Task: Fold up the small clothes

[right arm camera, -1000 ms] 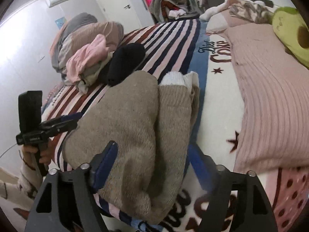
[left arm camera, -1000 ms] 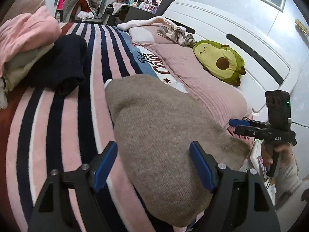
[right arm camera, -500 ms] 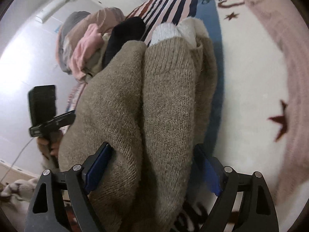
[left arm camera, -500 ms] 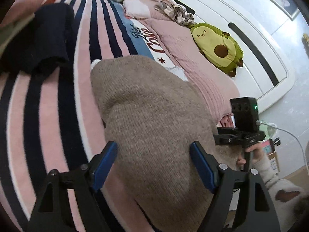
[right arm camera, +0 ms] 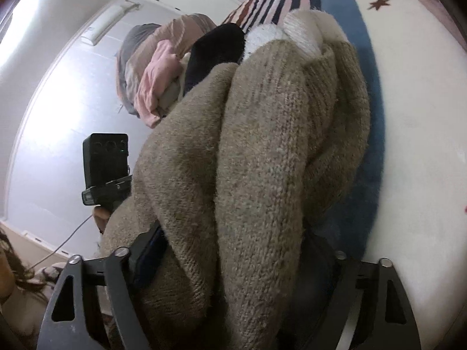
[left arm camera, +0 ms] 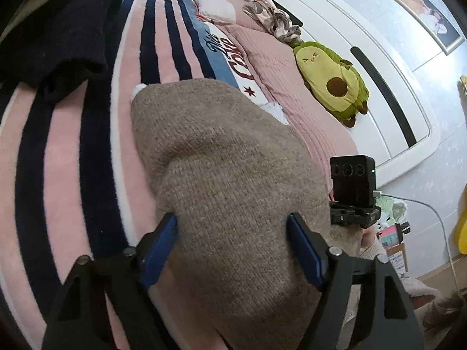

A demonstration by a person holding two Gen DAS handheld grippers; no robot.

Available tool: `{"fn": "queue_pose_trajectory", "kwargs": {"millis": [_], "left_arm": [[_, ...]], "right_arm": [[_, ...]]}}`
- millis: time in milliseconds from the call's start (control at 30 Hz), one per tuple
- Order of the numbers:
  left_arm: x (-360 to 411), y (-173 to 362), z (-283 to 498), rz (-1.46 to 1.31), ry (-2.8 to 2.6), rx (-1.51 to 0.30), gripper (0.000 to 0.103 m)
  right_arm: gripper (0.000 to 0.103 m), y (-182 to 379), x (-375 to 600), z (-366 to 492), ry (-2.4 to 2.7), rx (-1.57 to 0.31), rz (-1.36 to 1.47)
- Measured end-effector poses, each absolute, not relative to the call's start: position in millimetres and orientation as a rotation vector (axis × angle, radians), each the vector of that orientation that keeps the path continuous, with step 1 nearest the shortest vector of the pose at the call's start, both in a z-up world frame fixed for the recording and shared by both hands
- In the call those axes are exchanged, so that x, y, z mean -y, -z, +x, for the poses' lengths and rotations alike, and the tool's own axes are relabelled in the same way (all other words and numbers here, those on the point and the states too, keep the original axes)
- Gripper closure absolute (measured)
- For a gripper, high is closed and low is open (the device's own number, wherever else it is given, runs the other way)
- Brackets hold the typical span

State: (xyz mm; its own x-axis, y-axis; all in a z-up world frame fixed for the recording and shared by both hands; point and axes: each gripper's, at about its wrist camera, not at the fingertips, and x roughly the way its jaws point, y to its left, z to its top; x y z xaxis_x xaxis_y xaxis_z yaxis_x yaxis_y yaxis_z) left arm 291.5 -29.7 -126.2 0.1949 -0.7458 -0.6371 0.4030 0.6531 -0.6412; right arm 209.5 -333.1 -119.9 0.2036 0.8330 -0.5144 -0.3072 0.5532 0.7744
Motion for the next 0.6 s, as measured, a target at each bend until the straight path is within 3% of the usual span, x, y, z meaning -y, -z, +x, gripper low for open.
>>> {"fn": "queue_pose_trajectory", "kwargs": {"millis": [233,367,533,600], "left_arm": [[36,109,277,-0.254,0.784,-1.032,0.055],[40,93,268,-0.189,0.768,-0.980,0.066],[42,89,266,-0.168,0.759,-0.986,0.066],[42,91,267,-0.169,0.763,-0.997,0.058]], "right_arm": [[0.059,100,334,196,-0.874,-0.992,0.522],[0.063,88,328,193,-0.875,-0.955,0.505],[0.064,76,321,184,-0.865,-0.937,0.461],[0.064,75,322,181,-0.850,-0.953,0.447]]}}
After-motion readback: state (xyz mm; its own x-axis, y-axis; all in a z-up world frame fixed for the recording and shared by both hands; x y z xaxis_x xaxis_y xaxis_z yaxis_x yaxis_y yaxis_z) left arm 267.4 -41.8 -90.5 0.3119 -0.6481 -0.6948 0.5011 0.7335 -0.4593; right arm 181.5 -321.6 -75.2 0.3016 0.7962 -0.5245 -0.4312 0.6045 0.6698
